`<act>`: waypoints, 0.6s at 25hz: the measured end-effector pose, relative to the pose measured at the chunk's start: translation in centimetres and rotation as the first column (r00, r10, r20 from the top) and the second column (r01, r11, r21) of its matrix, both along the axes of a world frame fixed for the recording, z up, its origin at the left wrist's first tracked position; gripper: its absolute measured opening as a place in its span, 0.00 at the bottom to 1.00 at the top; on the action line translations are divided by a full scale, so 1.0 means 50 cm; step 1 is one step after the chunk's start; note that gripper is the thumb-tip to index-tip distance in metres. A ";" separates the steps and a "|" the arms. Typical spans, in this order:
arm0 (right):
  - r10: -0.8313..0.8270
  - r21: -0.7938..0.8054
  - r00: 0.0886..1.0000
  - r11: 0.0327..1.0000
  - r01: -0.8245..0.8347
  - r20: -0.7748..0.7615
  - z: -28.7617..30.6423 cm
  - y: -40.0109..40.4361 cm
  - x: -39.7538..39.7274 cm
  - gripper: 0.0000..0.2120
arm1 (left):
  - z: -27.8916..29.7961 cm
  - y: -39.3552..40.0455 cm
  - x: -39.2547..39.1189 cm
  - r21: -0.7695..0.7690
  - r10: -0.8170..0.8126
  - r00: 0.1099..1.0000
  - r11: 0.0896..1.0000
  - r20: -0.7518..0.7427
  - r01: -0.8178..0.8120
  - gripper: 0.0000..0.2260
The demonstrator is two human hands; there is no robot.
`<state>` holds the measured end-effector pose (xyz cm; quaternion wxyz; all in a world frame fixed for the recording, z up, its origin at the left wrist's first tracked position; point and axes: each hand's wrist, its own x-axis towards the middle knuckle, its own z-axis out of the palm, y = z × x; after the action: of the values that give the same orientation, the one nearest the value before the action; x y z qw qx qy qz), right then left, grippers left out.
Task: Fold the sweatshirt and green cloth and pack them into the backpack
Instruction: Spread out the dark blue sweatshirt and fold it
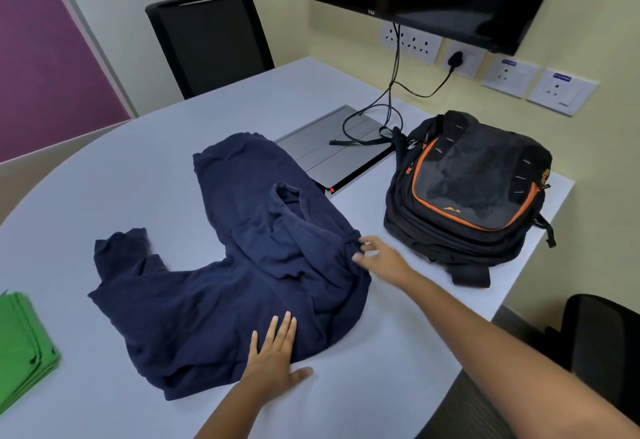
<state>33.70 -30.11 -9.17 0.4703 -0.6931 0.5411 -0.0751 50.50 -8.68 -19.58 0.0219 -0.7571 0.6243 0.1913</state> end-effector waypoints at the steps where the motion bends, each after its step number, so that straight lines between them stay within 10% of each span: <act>1: 0.115 0.051 0.992 0.992 -0.112 -0.043 -0.023 0.024 0.006 0.31 | -0.015 -0.002 0.007 -0.022 -0.014 0.999 1.000 0.051 0.015 0.54; 3: 0.225 0.035 0.961 0.974 -0.223 -0.160 -0.072 0.061 0.008 0.34 | -0.034 0.000 0.015 0.062 0.012 0.994 0.998 0.104 -0.019 0.46; 8: 0.060 -0.099 0.976 0.992 -0.082 -0.208 -0.112 0.065 -0.068 0.05 | -0.039 0.005 0.011 -0.006 -0.052 0.993 0.999 0.103 0.053 0.44; 15: 0.178 0.021 0.954 0.984 -0.178 -0.242 -0.085 0.058 -0.094 0.18 | -0.042 0.014 0.009 -0.003 -0.044 0.996 0.999 0.072 0.044 0.49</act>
<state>28.99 -27.20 -13.44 0.4048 -0.7431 0.5302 0.0527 50.93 -7.96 -21.67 0.0467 -0.7496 0.6401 0.1617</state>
